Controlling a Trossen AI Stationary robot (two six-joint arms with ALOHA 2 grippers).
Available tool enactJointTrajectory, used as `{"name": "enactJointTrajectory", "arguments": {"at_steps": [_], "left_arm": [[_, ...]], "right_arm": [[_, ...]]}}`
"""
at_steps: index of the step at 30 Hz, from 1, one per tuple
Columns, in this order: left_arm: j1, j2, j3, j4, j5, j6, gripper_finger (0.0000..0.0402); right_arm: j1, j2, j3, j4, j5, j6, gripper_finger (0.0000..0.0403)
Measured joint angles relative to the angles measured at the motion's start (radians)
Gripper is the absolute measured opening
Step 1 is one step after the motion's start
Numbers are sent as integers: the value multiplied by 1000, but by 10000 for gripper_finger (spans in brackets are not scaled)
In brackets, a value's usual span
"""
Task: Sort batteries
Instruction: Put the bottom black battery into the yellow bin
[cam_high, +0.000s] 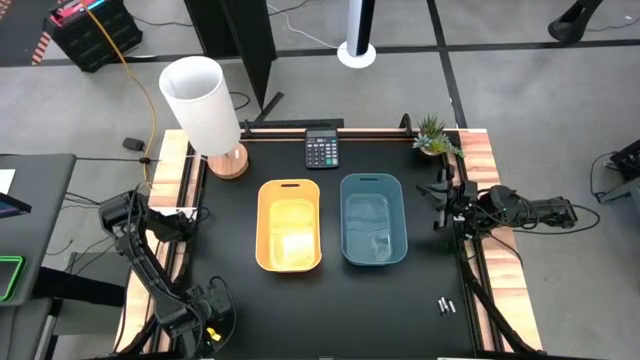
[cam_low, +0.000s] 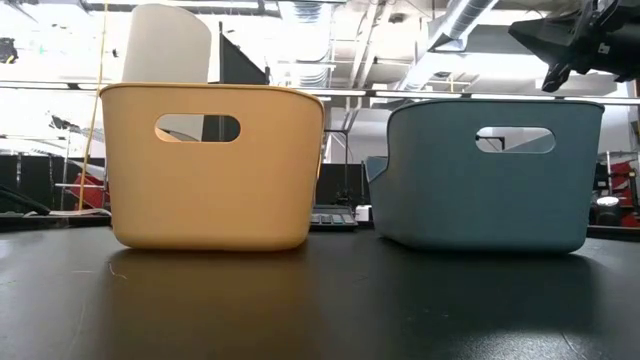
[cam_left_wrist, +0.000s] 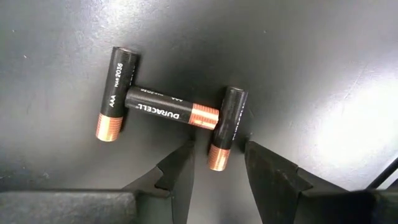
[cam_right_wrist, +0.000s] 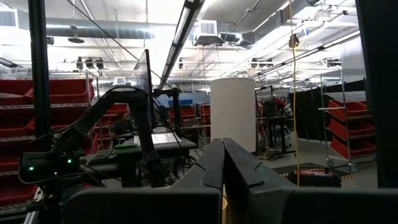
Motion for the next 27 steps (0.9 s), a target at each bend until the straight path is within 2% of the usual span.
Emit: {"name": "enactJointTrajectory", "arguments": {"at_steps": [9,20,27], "left_arm": [[0,1,-1,6,-1,-1,127],[0,2,-2,21,-1,13,17],[0,3,-2,73,-1,22,20]], "right_arm": [[0,0,0,1,0,0,24],[0,0,0,1,0,0,24],[0,0,0,1,0,0,24]]}}
